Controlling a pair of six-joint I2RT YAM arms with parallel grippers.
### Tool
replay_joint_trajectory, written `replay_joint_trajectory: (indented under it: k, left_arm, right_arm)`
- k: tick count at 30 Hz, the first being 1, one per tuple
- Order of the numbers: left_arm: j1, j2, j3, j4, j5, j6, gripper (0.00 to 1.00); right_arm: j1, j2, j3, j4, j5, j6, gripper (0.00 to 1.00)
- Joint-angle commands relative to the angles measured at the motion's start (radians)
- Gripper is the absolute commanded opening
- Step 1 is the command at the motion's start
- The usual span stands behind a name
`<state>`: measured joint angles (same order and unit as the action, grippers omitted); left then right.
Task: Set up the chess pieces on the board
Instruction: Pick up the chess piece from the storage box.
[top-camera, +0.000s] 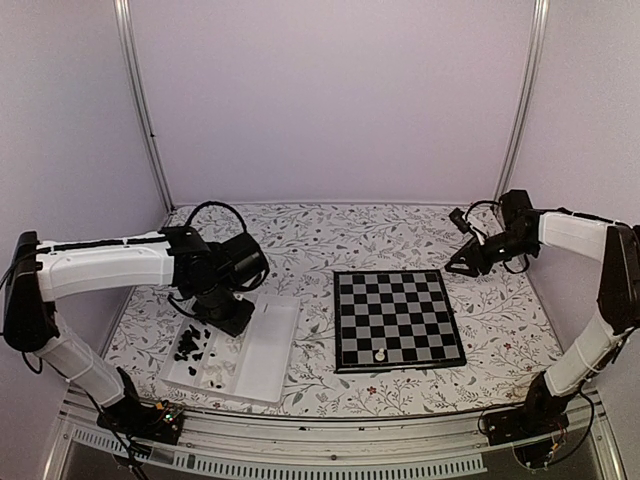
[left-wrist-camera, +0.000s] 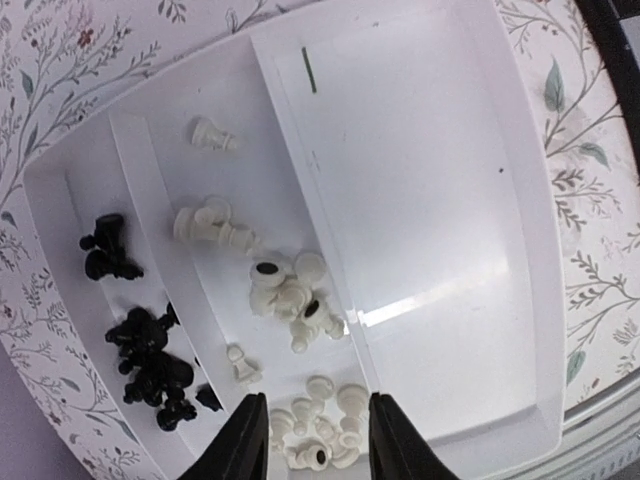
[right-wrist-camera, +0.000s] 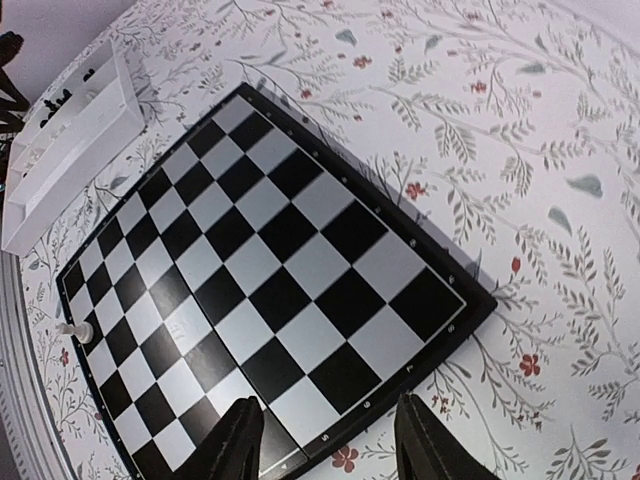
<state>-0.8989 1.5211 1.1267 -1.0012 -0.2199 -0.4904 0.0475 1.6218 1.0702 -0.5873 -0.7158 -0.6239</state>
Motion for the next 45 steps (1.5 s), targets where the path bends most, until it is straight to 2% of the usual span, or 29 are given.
replay_joint_trajectory:
  k: [1, 10, 21, 33, 38, 42, 45]
  left_arm:
    - [0.005, -0.074, -0.064, -0.004, 0.093, -0.059, 0.35]
    - [-0.006, -0.089, -0.157, -0.017, 0.173, -0.106, 0.37]
    - [-0.03, -0.06, -0.211, 0.018, 0.207, -0.126, 0.29]
    - [-0.047, -0.002, -0.225, 0.048, 0.197, -0.116, 0.26]
    - [-0.046, 0.014, -0.222, 0.059, 0.196, -0.107, 0.2]
    - [-0.046, 0.007, -0.206, 0.029, 0.177, -0.106, 0.15]
    - [-0.046, -0.018, -0.151, -0.076, 0.117, -0.125, 0.14]
  right_arm:
    - [0.11, -0.127, -0.04, 0.083, 0.044, -0.007, 0.48]
    - [0.14, -0.13, -0.058, 0.07, 0.022, -0.032, 0.48]
    - [0.14, -0.121, -0.062, 0.066, 0.025, -0.039, 0.48]
    - [0.141, -0.115, -0.065, 0.067, 0.026, -0.04, 0.48]
    - [0.14, -0.114, -0.065, 0.066, 0.026, -0.042, 0.47]
    - [0.141, -0.109, -0.065, 0.066, 0.026, -0.042, 0.47]
    - [0.141, -0.109, -0.066, 0.066, 0.026, -0.041, 0.47]
